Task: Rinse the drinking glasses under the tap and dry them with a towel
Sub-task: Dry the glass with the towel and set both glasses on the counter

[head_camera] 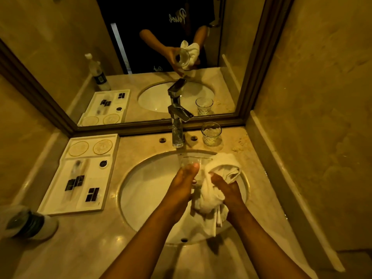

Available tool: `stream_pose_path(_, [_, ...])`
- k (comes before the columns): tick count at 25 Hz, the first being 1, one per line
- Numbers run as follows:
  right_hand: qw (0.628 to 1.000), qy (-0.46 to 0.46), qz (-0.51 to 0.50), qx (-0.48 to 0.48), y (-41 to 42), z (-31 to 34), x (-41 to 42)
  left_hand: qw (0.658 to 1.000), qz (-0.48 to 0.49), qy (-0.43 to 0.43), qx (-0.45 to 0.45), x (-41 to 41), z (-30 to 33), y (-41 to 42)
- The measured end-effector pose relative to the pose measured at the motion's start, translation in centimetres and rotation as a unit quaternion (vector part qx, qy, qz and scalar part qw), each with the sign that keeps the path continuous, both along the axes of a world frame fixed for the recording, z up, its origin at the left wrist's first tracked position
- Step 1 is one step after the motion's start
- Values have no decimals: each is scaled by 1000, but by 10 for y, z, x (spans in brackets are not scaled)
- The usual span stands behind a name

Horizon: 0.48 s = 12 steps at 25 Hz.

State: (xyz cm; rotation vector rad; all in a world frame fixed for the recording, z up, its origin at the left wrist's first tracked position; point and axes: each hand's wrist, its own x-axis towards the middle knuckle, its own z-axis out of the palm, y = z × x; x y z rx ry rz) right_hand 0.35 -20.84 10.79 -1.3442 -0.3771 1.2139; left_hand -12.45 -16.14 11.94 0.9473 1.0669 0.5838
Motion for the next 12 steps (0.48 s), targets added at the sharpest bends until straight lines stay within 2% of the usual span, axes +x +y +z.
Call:
stream_pose_path(3, [995,-101,7,-18,0,0,10,995,66,-68,30,-14,-7,7])
stream_pose_path(5, [992,-126,-23,-18,-1,5,24,996,44,-36,74,-29,-11,12])
stream_pose_path(8, [997,-75,-4,3,-3,22,51,993,-11,17,112,-49,-16,16])
stream_pose_path(12, [989,-54,138,25,-5,37,61,985,-105,10,135,-53,-9,12])
